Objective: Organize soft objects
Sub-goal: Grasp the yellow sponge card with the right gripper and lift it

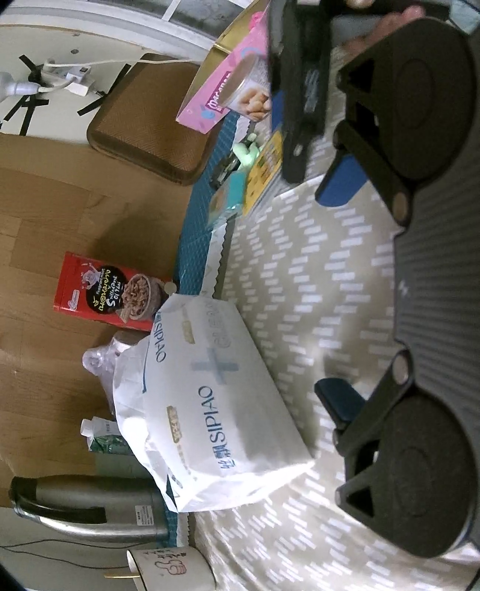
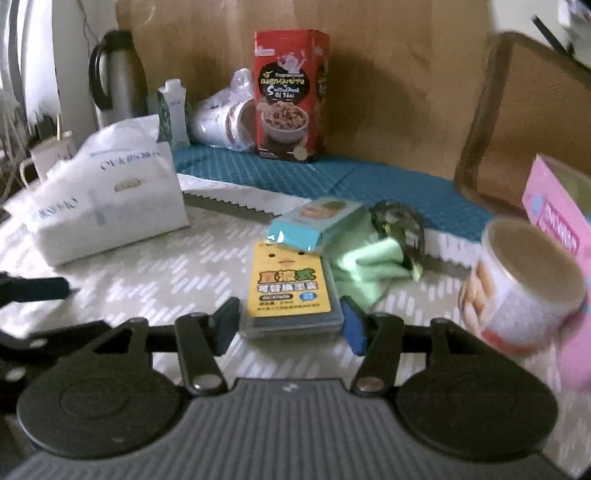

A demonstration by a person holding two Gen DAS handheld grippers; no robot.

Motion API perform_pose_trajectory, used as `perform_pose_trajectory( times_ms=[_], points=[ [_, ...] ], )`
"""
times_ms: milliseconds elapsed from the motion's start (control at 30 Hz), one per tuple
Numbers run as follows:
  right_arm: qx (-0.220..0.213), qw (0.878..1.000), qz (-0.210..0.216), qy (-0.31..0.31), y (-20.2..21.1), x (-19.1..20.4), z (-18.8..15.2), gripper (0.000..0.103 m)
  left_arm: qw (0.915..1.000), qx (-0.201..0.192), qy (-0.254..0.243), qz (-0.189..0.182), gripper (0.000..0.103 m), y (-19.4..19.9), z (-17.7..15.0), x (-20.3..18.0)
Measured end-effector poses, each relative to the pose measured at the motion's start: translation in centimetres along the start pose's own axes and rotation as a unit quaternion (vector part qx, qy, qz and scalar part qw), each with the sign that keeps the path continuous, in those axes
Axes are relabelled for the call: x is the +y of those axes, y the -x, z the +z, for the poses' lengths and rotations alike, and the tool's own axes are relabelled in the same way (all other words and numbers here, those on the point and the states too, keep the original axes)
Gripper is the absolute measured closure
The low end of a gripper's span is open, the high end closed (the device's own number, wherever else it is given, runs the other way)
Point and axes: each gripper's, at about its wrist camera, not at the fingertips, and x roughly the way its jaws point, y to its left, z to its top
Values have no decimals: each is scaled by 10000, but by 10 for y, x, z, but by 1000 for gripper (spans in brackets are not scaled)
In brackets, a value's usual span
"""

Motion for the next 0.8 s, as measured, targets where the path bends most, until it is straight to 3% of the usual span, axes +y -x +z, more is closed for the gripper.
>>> perform_pose_trajectory(
  times_ms=[233,333,467,600,667,700,800],
  points=[
    [-223,9997,83,-52,89,-22,-78,43,9997,87,-217,-114,2,3,-1,-13],
    [-430,9988,-246,-33,121,-28,-109,42,9958,179,-278,-853,4,7,-5,-41],
    [-661,9968,-413,-166,138,-34,-130,38,9781,560,-659,-1891,12,2,-5,-97],
    [-799,9960,-359,-189,141,-39,-137,38,9647,1049,-756,-2296,20,-14,-7,-132],
    [-853,9958,-331,-58,141,-38,-139,43,9594,1197,-832,-2415,25,-19,-11,-142],
    [-897,9955,-303,-35,142,-37,-140,43,9573,1227,-959,-2434,36,-18,-13,-148],
    [-1162,9927,-332,-55,147,-40,-143,43,9596,1184,-1256,-2222,39,-15,-15,-166]
  ],
)
